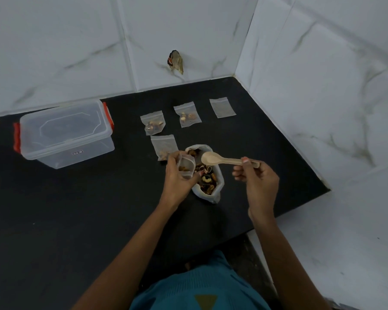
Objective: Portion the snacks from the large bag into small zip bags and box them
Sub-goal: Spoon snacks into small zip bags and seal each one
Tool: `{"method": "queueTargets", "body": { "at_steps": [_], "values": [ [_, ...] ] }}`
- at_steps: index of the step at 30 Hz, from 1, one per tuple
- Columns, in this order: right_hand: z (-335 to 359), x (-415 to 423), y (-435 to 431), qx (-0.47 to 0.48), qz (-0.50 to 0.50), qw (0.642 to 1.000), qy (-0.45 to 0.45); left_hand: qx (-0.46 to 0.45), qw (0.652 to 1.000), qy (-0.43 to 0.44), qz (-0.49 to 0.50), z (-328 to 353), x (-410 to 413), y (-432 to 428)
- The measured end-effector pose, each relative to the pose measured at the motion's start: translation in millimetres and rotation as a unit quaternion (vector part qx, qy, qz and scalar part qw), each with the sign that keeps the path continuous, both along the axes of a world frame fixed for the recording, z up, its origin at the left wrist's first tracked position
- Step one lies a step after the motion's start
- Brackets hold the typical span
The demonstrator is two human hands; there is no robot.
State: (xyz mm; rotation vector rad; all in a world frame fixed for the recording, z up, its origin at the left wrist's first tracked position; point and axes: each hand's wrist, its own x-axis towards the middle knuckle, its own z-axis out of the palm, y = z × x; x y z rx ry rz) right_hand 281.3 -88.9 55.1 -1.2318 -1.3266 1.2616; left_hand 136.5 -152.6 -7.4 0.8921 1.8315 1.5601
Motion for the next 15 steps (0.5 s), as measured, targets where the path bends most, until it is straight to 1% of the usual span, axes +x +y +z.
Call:
{"method": "queueTargets", "body": {
  "at_steps": [4,7,9,11,13,15],
  "values": [
    [-31,-2,3,-0.069,0.012,0.996,-0.054,0.002,1.0,-0.008,0.002,2,-2,-3],
    [-52,-4,3,-0.1,0.012,0.992,-0.076,-0.008,1.0,-0.011,0.006,3,-3,-4],
    [-61,-4,2,-0.09,0.013,0.988,-0.122,-0.006,1.0,-0.011,0.008,3,-2,-4],
    [-66,-4,2,-0.059,0.039,0.978,-0.197,-0.006,1.0,-0.009,0.012,4,-2,-5],
    [-68,-4,1,-0.026,0.081,0.955,-0.286,-0.003,1.0,-0.01,0.012,4,-1,-6],
    [-70,-3,0,0.009,0.109,0.932,-0.347,-0.002,1.0,-0.015,0.01,4,0,-6]
  ]
}}
